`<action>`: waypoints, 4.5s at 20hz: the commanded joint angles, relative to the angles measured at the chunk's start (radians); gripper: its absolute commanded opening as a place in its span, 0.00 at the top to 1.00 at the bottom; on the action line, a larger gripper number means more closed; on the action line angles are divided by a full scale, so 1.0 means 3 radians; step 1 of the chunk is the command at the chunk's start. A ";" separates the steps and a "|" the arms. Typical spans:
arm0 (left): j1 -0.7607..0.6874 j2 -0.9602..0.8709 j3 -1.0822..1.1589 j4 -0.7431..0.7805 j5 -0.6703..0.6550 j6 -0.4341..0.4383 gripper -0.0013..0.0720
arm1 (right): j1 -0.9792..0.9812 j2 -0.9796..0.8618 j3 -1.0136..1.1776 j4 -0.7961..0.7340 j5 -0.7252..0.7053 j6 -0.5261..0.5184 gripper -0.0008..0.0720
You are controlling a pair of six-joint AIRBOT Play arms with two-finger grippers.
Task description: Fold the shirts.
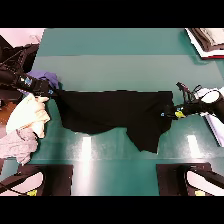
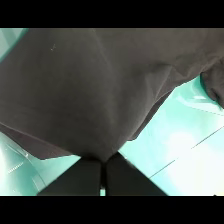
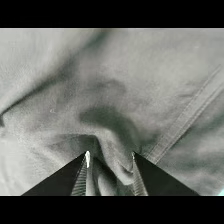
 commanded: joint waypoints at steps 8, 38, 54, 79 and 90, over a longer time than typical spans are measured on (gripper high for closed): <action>0.0000 -0.0001 0.0000 0.0000 0.0006 0.0003 0.95 | 0.0046 -0.0029 -0.0046 -0.0003 -0.0089 -0.0078 0.96; 0.0000 0.1116 0.2068 0.0037 0.1216 -0.0585 0.95 | -0.1472 0.0767 0.4611 0.0317 0.0767 0.0403 0.97; 0.0000 -0.1344 0.0849 -0.0003 0.2032 -0.0393 0.95 | 0.0156 -0.1639 0.3262 -0.1302 -0.0090 0.0933 0.97; 0.0001 -0.1418 0.0090 0.0589 0.1727 0.0154 0.20 | 0.0310 -0.1391 0.2227 -0.1537 0.0169 0.0757 0.43; 0.0340 -0.0556 -0.0894 0.0310 0.0652 -0.0001 0.25 | -0.0422 -0.0206 0.1270 -0.0214 0.0950 0.0328 0.43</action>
